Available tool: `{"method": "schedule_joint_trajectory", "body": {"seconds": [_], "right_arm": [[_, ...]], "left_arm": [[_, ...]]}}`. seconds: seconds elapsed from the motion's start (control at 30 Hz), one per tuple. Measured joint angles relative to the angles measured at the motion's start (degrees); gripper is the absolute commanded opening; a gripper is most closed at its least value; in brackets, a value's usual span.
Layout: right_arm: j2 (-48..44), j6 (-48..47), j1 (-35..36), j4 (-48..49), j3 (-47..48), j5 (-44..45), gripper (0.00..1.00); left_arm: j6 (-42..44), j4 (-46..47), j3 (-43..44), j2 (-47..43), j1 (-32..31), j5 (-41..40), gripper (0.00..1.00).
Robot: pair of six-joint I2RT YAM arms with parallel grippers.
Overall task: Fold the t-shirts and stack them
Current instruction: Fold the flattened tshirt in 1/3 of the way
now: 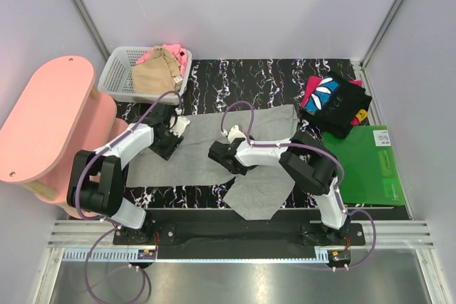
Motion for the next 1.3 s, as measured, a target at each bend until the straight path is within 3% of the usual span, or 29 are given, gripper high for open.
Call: {"method": "schedule_joint_trajectory", "body": {"seconds": [0.3,0.6,1.0,1.3], "right_arm": [[0.1,0.7,-2.6,-0.7,0.5,-0.4,0.44],[-6.0,0.8,-2.6,-1.2,0.5,-6.6,0.44],[-7.9,2.2,-3.0,-1.5,1.8,-10.4,0.43],[-7.8,4.3,-10.3,-1.8,1.8,-11.9,0.42]], "left_arm": [[0.3,0.0,-2.9,-2.3,0.0,0.0,0.44],[0.9,0.2,-9.5,-7.6,0.0,1.1,0.45],[4.3,1.9,-12.9,-7.3,0.0,-0.4,0.45],[8.5,4.0,-14.5,-8.8,1.9,-1.8,0.45]]}}
